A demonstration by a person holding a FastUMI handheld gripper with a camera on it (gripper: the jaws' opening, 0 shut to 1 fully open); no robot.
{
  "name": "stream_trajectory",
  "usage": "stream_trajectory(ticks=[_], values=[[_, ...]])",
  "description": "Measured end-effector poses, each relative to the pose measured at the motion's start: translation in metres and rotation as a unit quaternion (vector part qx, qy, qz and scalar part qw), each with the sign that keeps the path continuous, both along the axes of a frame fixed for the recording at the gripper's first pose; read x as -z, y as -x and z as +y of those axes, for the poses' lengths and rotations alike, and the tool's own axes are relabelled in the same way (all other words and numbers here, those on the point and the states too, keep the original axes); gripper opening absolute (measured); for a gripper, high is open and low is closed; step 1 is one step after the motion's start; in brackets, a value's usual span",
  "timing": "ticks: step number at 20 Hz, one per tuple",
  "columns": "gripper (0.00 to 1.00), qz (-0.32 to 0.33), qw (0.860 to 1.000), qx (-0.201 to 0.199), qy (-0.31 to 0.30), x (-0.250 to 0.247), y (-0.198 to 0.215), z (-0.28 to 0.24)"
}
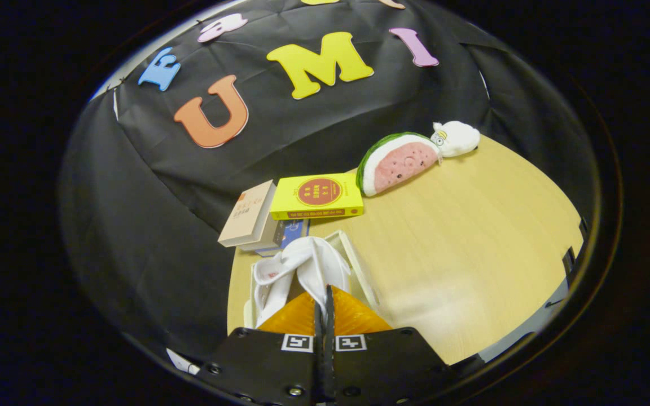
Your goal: Open the storage box then place both shoes into the box .Put the left shoe in first, then the right shoe, with the right side of both shoes facing outward in a uniform manner.
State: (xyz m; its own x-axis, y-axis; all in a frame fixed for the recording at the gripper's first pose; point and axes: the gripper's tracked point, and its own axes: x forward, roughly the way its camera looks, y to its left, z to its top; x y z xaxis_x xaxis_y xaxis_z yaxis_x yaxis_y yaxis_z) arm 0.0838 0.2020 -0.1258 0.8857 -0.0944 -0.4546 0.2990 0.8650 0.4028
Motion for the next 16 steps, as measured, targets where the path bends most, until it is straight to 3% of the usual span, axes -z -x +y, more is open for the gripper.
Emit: stream_trajectory(ticks=[4,13,15,16], values=[[0.0,-0.022,0.999,0.027,0.032,0.014,-0.006,-0.005],[0.0,-0.049,0.997,0.028,0.059,0.029,-0.014,0.004],[0.12,-0.042,0.998,0.003,0.043,0.038,-0.017,0.016],[0.31,-0.045,0.998,-0.002,0.04,0.036,-0.014,0.018]])
